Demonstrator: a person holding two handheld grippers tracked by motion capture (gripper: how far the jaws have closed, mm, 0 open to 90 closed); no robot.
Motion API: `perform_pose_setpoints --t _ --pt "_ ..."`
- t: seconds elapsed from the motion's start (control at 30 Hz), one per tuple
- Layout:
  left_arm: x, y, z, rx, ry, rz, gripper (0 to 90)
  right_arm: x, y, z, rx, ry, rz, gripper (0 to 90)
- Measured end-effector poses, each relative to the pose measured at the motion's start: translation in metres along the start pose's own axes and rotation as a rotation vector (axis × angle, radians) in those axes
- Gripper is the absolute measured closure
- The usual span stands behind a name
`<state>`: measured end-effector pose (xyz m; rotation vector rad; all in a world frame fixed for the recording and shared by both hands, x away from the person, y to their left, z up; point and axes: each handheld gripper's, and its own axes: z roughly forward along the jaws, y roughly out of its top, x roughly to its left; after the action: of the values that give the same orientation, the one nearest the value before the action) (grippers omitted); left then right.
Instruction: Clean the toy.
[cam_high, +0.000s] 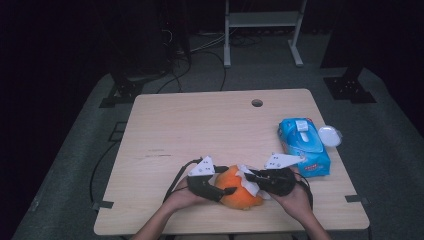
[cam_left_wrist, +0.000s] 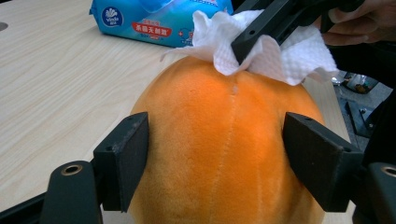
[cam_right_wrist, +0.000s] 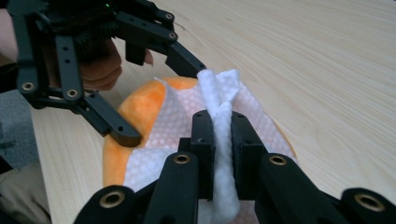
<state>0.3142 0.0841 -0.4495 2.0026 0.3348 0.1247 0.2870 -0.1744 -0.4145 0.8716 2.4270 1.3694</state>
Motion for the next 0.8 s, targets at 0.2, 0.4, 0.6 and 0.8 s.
perform_pose_setpoints --t 0.2,0.4,0.6,0.8 --pt "-0.0017 0.0002 0.0 0.0 0.001 0.007 24.1 -0.0059 -0.0049 -0.0043 0.016 -0.03 0.001 81.0" --pt "-0.0001 -0.0021 -0.0011 0.0 -0.009 0.01 23.9 -0.0038 -0.0054 -0.0045 0.01 -0.028 0.003 81.0" --pt "0.0012 -0.0017 -0.0001 0.0 -0.008 -0.003 23.9 -0.0062 -0.0059 -0.0029 -0.002 -0.012 0.011 81.0" --pt "0.0031 -0.0013 0.0009 0.001 -0.014 -0.02 23.9 -0.005 0.0007 0.0 -0.022 0.008 0.022 81.1"
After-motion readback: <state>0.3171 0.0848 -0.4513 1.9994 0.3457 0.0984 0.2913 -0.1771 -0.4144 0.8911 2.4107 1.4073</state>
